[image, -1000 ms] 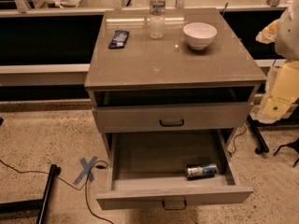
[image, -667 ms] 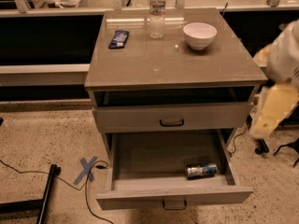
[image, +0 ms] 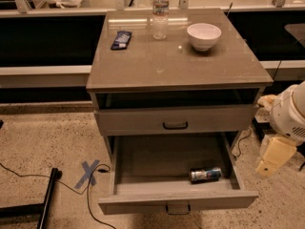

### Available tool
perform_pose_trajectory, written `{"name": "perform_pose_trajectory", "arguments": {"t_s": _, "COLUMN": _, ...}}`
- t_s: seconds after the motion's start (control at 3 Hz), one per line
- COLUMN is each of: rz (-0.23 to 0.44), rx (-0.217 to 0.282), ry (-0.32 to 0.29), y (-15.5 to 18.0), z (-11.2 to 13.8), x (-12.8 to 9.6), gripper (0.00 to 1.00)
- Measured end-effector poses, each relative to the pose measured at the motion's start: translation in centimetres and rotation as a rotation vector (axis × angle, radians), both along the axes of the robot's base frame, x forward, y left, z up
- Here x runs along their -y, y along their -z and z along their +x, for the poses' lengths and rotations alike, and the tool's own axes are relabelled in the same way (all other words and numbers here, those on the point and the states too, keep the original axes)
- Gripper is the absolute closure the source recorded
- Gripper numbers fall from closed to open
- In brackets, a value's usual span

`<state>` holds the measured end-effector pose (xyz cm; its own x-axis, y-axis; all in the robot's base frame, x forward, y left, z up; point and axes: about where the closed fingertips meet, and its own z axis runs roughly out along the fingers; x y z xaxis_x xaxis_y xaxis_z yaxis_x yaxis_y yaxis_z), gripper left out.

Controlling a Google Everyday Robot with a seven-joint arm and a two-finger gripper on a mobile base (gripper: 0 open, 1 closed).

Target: Pick redbull can from middle drawer and place on counter

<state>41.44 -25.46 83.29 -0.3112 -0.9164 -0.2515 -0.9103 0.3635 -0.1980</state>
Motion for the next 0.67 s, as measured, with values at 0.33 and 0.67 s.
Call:
{"name": "perform_pose_trajectory", "arguments": {"t_s": 0.33, "rz": 0.003, "rx": -0.024, "ry": 0.002, "y": 1.1, "z": 0.5, "x": 0.4, "gripper": 0.0}}
{"name": "perform_pose_trajectory", "arguments": {"t_s": 0.67, "rz": 0.019, "rx": -0.111, "ry": 0.059, "y": 8.0, "z": 3.0, "x": 1.1, "gripper": 0.0}}
